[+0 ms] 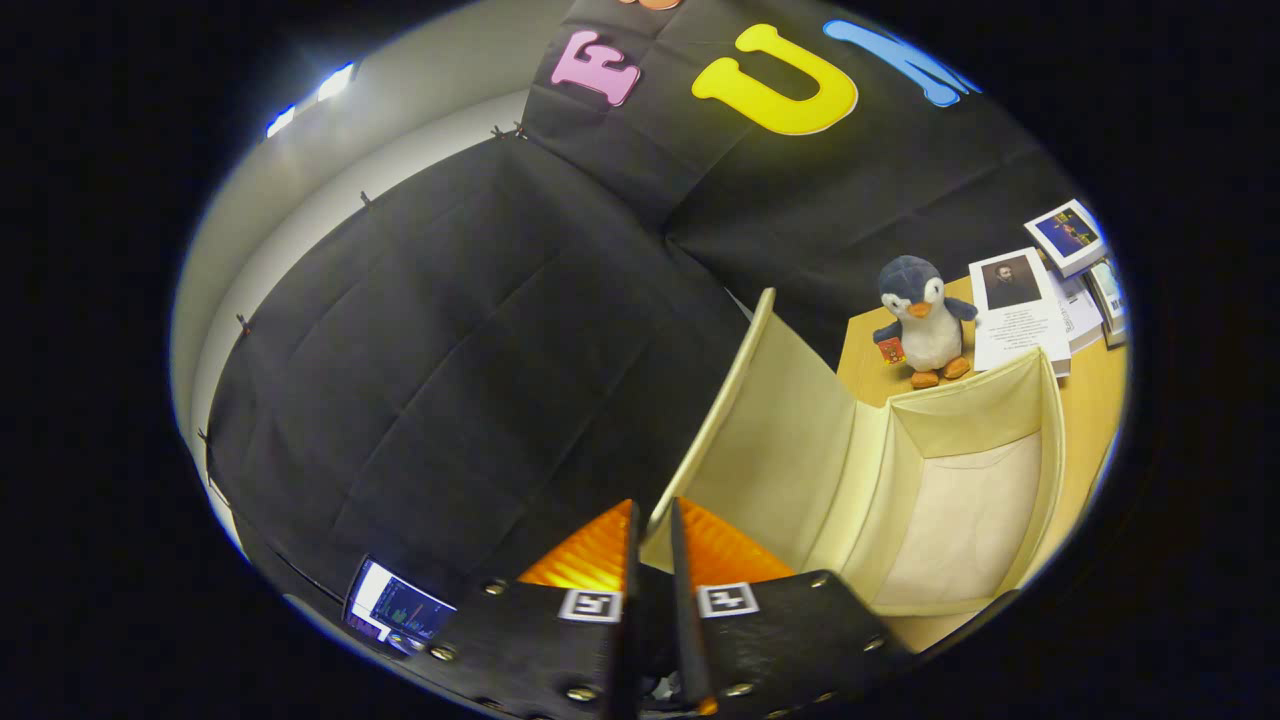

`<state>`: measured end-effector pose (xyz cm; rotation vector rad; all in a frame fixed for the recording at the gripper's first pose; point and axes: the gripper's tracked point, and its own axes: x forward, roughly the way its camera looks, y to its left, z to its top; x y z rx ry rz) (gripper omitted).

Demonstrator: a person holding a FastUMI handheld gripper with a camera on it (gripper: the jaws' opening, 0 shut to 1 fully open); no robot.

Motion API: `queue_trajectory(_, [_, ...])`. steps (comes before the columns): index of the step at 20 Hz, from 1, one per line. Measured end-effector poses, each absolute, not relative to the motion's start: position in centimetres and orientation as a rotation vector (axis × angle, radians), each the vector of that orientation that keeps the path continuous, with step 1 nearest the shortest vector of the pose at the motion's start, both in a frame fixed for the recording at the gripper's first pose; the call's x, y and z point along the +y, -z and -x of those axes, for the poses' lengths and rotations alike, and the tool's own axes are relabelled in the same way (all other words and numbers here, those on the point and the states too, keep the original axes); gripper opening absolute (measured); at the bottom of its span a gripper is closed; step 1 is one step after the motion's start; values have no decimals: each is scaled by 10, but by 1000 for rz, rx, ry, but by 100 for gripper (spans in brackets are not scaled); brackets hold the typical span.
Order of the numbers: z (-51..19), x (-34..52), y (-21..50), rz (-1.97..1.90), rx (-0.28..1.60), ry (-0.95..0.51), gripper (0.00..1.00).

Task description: Open the storage box then place both shoes into the box .Put the left shoe in first, then the right shoe, with the right side of both shoes facing outward in a uniform manner.

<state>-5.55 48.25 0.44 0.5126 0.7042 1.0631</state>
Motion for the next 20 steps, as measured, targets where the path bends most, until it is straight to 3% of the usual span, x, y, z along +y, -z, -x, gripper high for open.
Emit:
queue_trajectory(1, [51, 483, 3, -467, 679, -1049, 48])
queue_trajectory(2, [51, 475, 2, -431, 657, -1042, 58])
queue_trajectory(3, [50, 470, 4, -400, 641, -1036, 83])
queue_trajectory(4, [49, 465, 4, -377, 627, -1032, 96])
queue_trajectory(11, [24, 397, -6, -297, 511, -935, 97])
queue_trajectory(20, [-27, 274, 27, -191, 479, -676, 97])
